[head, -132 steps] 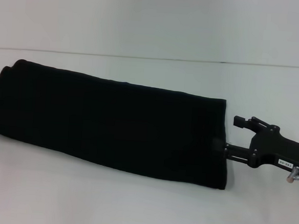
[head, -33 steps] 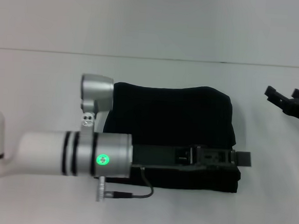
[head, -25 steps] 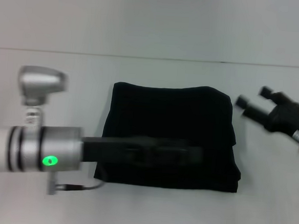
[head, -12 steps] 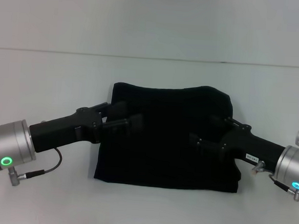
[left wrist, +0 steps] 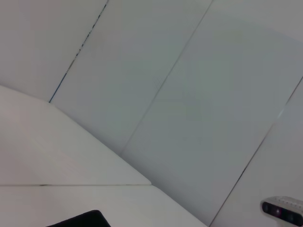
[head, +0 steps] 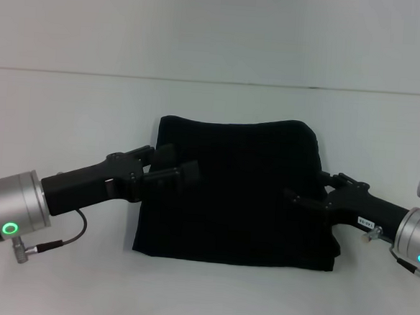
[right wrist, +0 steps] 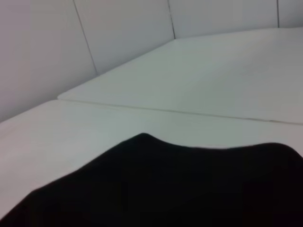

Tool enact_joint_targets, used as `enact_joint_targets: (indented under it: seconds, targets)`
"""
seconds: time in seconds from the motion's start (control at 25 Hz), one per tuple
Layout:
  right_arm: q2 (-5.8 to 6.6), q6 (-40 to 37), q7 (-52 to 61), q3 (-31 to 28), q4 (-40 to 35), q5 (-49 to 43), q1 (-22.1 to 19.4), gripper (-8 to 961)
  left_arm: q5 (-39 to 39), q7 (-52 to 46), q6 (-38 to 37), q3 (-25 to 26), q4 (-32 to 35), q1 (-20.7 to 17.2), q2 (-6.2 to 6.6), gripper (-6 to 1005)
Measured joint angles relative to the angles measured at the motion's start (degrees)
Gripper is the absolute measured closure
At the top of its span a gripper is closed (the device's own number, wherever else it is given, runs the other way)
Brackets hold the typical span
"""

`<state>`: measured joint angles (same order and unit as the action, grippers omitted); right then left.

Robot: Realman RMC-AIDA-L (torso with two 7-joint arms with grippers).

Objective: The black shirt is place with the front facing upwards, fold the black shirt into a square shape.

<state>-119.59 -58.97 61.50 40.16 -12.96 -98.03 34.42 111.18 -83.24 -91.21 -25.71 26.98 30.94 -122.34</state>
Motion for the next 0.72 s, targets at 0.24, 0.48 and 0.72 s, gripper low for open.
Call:
enact_joint_targets:
  seconds: [0.24, 0.48, 0.72]
  targets:
    - [-0.13, -3.13, 0.09, -0.77, -1.55, 3.77, 0.1, 7, 0.0, -0.13, 0.26, 0.04, -0.24, -0.01, 0.1, 102]
    - [-0.42, 2.11, 1.49, -0.13, -0.81, 5.12, 4.03, 7, 0.0, -0.02, 0.39, 0.05, -0.52, -0.01, 0.09, 102]
    - [-0.37, 8.74, 3.76, 1.43, 1.51, 4.39, 6.47, 7, 0.0, -0.06, 0.58, 0.04, -0.53, 0.0, -0.01, 103]
